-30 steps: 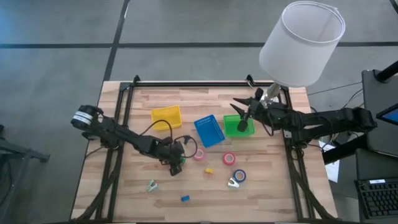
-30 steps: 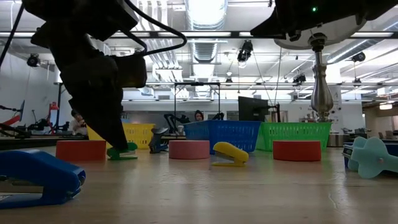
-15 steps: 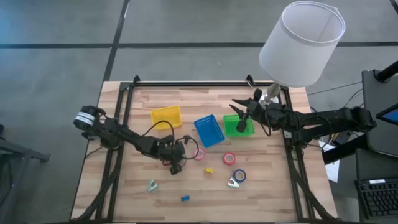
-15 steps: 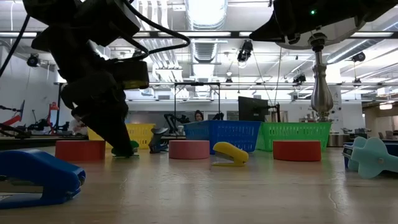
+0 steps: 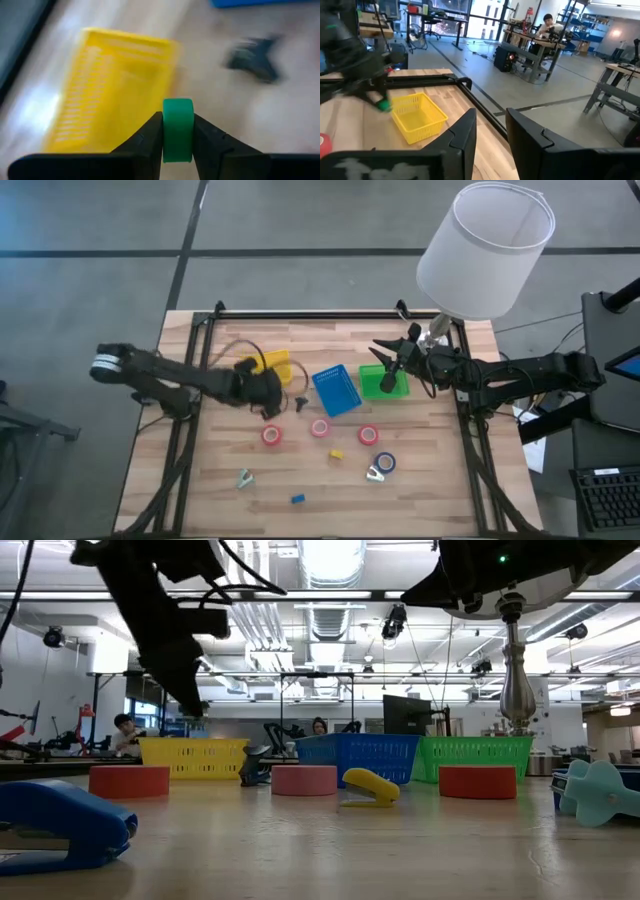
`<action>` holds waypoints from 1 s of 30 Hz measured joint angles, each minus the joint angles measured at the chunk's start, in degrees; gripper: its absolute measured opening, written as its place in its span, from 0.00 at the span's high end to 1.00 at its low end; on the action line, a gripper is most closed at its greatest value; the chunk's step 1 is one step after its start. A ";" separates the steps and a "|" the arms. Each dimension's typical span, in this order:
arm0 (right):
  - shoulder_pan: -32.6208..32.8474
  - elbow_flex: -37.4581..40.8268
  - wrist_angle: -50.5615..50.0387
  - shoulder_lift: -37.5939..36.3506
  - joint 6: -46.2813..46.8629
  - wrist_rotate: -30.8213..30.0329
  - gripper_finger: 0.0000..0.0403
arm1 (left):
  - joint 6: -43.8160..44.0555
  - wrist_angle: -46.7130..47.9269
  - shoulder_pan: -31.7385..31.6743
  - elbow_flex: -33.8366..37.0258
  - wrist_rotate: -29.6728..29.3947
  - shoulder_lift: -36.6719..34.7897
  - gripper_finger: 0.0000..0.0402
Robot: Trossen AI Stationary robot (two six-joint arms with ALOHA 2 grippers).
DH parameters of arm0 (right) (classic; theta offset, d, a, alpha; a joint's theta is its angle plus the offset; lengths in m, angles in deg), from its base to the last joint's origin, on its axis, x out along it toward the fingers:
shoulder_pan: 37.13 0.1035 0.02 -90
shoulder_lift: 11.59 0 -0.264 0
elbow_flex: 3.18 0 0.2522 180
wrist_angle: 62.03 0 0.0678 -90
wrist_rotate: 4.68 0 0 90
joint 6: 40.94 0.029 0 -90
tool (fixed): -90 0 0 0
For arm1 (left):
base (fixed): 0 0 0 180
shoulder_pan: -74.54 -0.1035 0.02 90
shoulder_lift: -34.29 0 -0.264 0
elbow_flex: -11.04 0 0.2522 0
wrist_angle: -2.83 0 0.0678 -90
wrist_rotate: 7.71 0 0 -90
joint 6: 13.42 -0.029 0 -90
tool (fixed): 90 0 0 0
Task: Pick and place Stapler, Stapler remover, tape
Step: Put the green stapler into the yellow basket, then put the blue stapler into the yellow basket
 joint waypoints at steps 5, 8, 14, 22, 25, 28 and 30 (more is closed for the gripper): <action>0.00 0.00 0.17 -0.02 0.21 0.00 0.77 | -8.93 0.07 -12.19 0.61 9.03 -2.61 0.80; 0.00 0.00 0.19 0.00 0.30 0.00 0.77 | -14.38 -1.02 -19.11 1.27 12.08 -2.09 0.78; 0.00 0.00 -0.07 -0.02 -0.35 0.22 0.73 | -21.01 -1.23 -26.76 2.99 15.63 0.53 0.78; 0.04 -0.31 -0.28 2.78 -2.76 7.76 0.61 | -25.22 -4.27 -27.07 3.37 16.47 5.41 0.78; 0.04 -1.52 -0.40 4.65 -2.65 8.21 0.57 | -25.46 -5.71 -27.25 3.37 16.44 7.69 0.74; 0.04 -3.38 -3.25 6.71 -2.61 9.17 0.55 | -25.46 -6.39 -27.27 3.37 16.16 10.01 0.70; 0.02 -4.80 -6.25 8.12 -2.61 10.31 0.54 | -25.47 -6.73 -27.27 3.37 16.05 11.12 0.67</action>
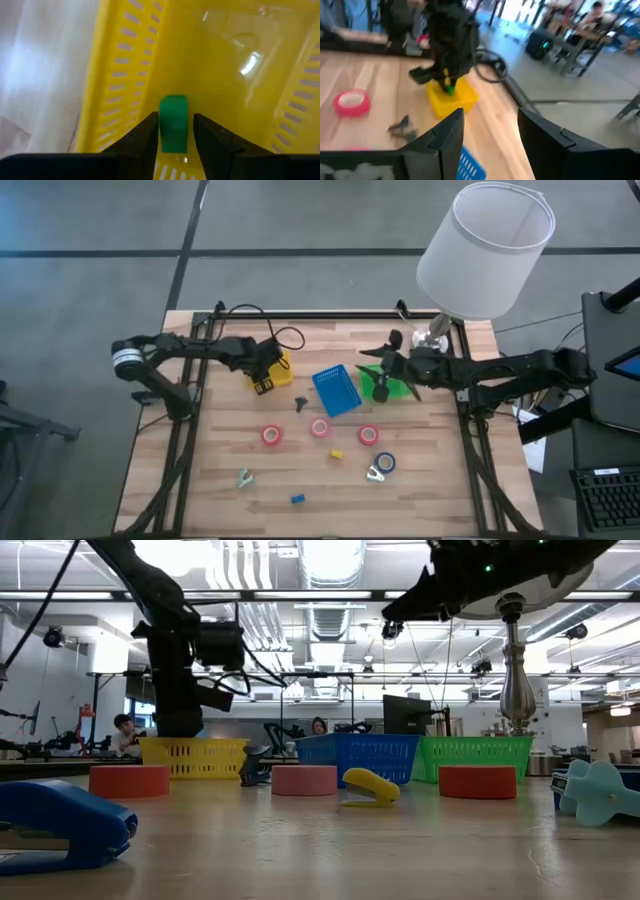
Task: Pick and place Stapler, Stapler remover, tape
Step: Put the blue stapler into the yellow basket
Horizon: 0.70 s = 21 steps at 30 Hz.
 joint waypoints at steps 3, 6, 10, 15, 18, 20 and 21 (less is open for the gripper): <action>0.02 -2.79 -5.53 2.28 0.34 0.91 0.54 | 0.07 -0.19 0.12 -0.11 -0.53 0.39 0.65; 0.01 -6.00 -12.16 4.77 3.59 1.47 0.54 | 0.16 -0.32 0.15 -0.48 -0.64 -0.69 0.64; 0.03 -9.47 -18.60 7.91 7.28 2.46 0.54 | 0.84 -0.29 0.19 -1.34 -0.66 -3.98 0.64; 0.17 -12.17 -22.49 11.60 10.74 2.83 0.55 | 4.14 -0.12 0.48 -2.46 0.46 -10.08 0.63; 0.16 -13.39 -24.58 13.62 12.38 6.14 0.54 | 6.21 -0.57 1.28 -2.56 6.35 -14.36 0.63; 0.25 -14.23 -25.97 15.09 12.15 9.35 0.54 | 6.76 -2.04 2.31 -2.12 12.28 -17.07 0.63; 0.40 -14.56 -26.36 15.74 11.78 10.65 0.55 | 7.30 -3.02 3.13 -1.74 15.42 -18.39 0.63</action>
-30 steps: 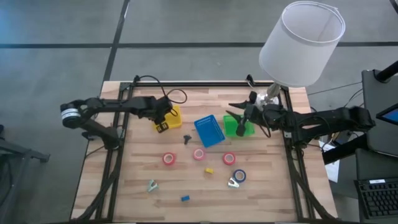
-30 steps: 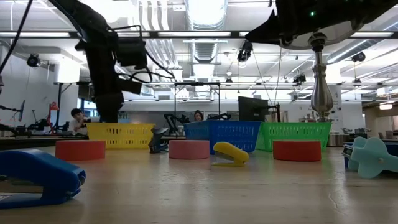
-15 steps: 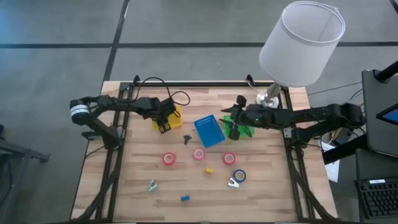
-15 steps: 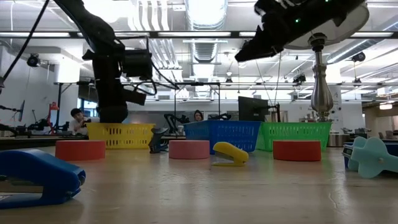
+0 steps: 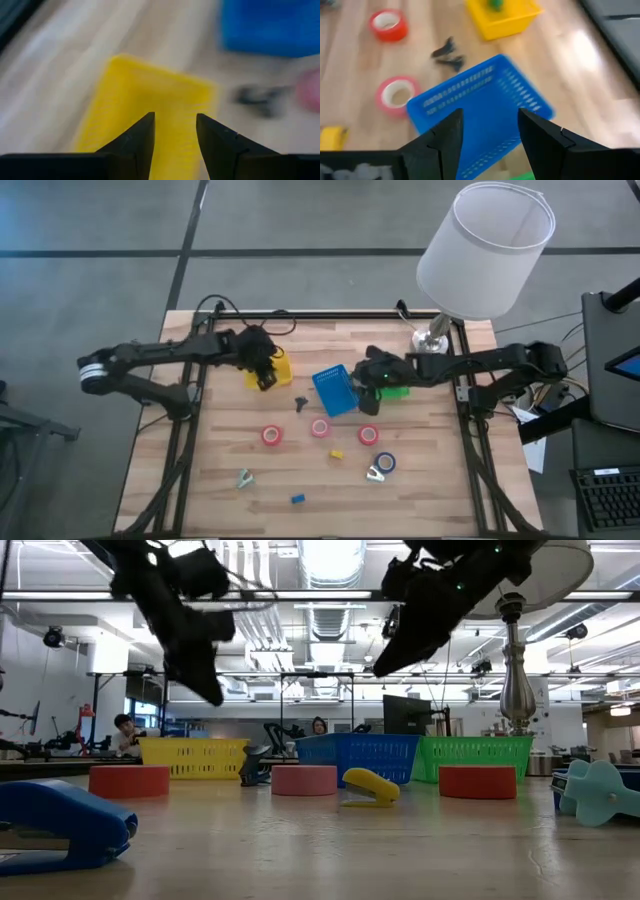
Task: Pick and place Stapler, Stapler remover, tape
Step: Put the blue stapler into the yellow basket
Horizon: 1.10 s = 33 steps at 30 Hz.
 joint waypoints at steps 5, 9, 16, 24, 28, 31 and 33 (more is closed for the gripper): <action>0.43 -0.79 -0.89 2.93 -3.13 0.79 0.57 | 4.31 -8.72 9.10 3.07 9.66 -3.73 0.63; 0.37 -1.38 -0.91 4.31 -4.38 0.75 0.58 | 5.52 -21.64 21.34 6.74 9.61 -3.36 0.63; 0.47 -1.60 -0.63 4.57 -4.30 0.75 0.58 | 5.83 -42.61 42.97 11.25 -2.49 2.20 0.63; 0.60 -1.58 -0.74 4.47 -4.28 0.74 0.61 | 15.98 -50.63 54.21 8.08 -10.61 16.75 0.63; 1.38 -1.49 -1.32 4.47 -4.41 0.75 0.63 | 20.93 -50.86 54.64 3.87 -11.54 23.52 0.62; 2.23 -1.49 -2.48 4.47 -5.19 0.77 0.65 | 24.75 -50.50 54.75 0.96 -9.44 27.71 0.58; 2.85 -1.47 -3.88 4.47 -5.96 0.74 0.66 | 27.61 -49.58 55.10 -0.61 -7.29 29.90 0.55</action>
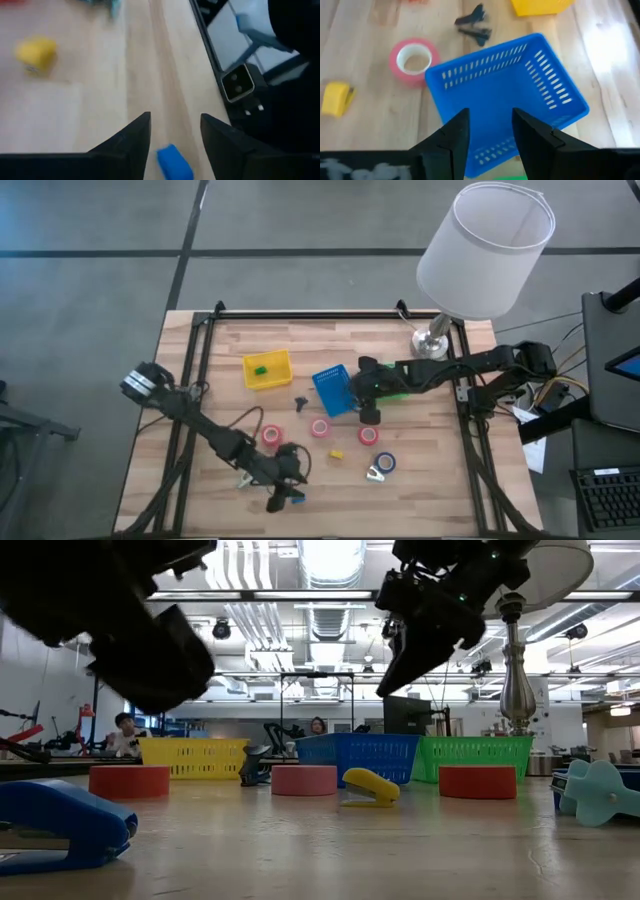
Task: Pick and place Stapler, Stapler remover, tape
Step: Put the blue stapler into the yellow basket
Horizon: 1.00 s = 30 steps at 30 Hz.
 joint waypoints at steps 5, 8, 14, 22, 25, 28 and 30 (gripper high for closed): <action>1.37 0.12 -4.43 0.00 -0.36 -0.01 0.68 | 4.60 3.31 1.92 -3.04 1.54 3.74 0.52; 1.78 0.26 -6.38 0.00 -0.73 -0.01 0.69 | 4.85 8.16 3.01 -4.51 -1.84 4.61 0.52; 1.78 0.39 -7.11 0.00 -1.58 -0.08 0.68 | 5.82 10.92 4.46 -5.65 -6.70 6.40 0.52; 1.78 0.39 -6.97 -0.02 -1.50 -0.15 0.67 | 5.91 12.15 5.10 -5.41 -6.94 7.80 0.52; 1.78 0.39 -6.95 -0.02 -1.45 -0.15 0.69 | 4.35 14.13 5.12 -5.43 -7.35 7.39 0.52; 1.78 0.40 -6.92 -0.02 -1.02 -0.15 0.70 | 2.79 14.50 5.10 -5.43 -7.67 7.36 0.52; 1.78 0.46 -6.84 -0.02 0.47 -0.15 0.70 | 1.44 14.74 5.10 -5.43 -7.70 7.52 0.53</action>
